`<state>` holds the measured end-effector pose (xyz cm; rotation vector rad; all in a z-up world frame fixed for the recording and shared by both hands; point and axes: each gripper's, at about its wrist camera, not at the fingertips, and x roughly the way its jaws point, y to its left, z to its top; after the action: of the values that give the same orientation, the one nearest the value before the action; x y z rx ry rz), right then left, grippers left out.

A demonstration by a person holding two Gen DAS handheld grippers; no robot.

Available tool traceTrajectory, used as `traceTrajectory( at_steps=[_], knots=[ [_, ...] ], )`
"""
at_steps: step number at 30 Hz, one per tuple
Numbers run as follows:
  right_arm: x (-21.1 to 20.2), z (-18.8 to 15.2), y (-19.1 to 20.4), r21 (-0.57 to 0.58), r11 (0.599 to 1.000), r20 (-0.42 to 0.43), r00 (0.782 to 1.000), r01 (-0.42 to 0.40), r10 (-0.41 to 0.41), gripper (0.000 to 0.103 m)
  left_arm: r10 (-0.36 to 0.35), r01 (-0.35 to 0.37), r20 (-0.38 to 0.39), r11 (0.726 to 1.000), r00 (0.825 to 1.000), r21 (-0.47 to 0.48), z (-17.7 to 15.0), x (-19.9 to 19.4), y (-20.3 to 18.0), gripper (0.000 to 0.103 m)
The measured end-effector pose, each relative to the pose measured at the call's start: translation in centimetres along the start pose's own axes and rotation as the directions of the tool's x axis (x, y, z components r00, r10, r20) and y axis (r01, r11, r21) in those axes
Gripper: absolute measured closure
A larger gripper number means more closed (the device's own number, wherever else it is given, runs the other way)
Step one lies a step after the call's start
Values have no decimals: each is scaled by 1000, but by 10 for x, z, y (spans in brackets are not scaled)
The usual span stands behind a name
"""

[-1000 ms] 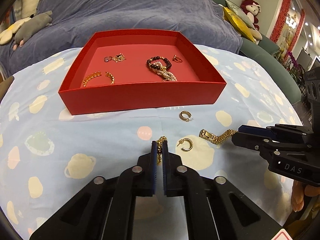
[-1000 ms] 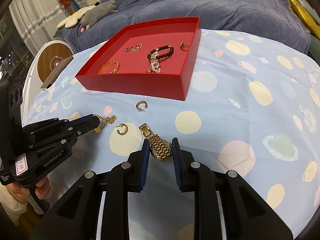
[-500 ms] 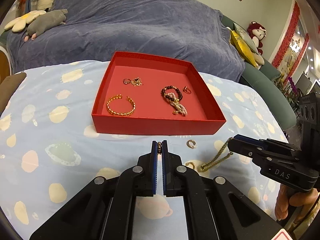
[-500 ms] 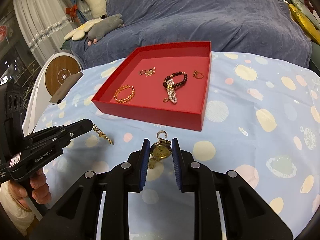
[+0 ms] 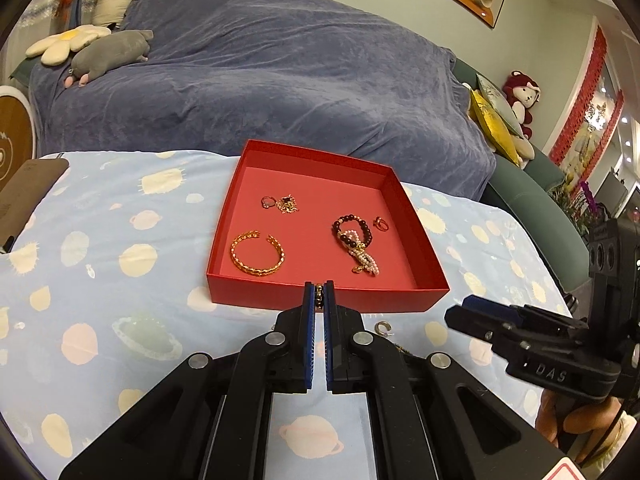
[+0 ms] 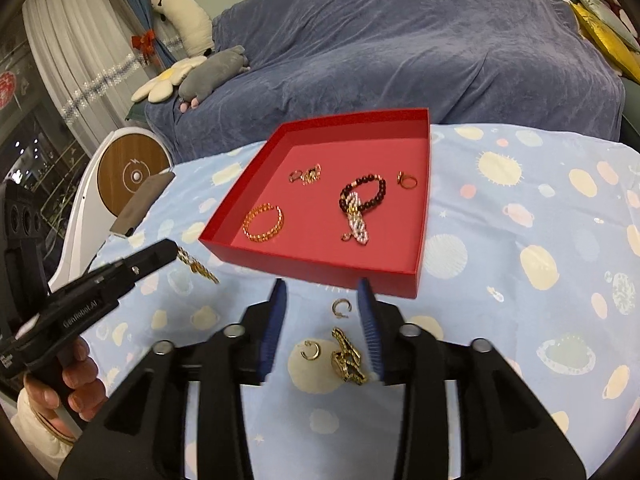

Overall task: Organize jewelry
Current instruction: 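Close the right tool on the gold watch bracelet while the left lifts the chain, then carry the chain and watch into the red box and open both tools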

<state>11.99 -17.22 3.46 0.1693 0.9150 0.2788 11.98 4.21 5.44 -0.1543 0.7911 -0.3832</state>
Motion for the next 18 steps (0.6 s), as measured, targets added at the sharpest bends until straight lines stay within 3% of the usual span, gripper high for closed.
traceTrajectory(
  at_steps=[5,10,15,18],
  knots=[
    [30,-31,6,-92,995,-117,992,29,-39,62,3,-3,-13,1000,1000,-4,-1,0,6,101],
    [47,-37,1,-103,993,-139,988,56,-70,62,-11,11,-9,1000,1000,4,0,-1,-1,101],
    [53,-41,-2,-122,990,-158,984,67,-86,86,-19,19,-16,1000,1000,7,-1,1,-4,101],
    [45,-40,-2,-111,992,-149,986,57,-73,88,-20,20,-13,1000,1000,-1,1,1,-3,101]
  ],
)
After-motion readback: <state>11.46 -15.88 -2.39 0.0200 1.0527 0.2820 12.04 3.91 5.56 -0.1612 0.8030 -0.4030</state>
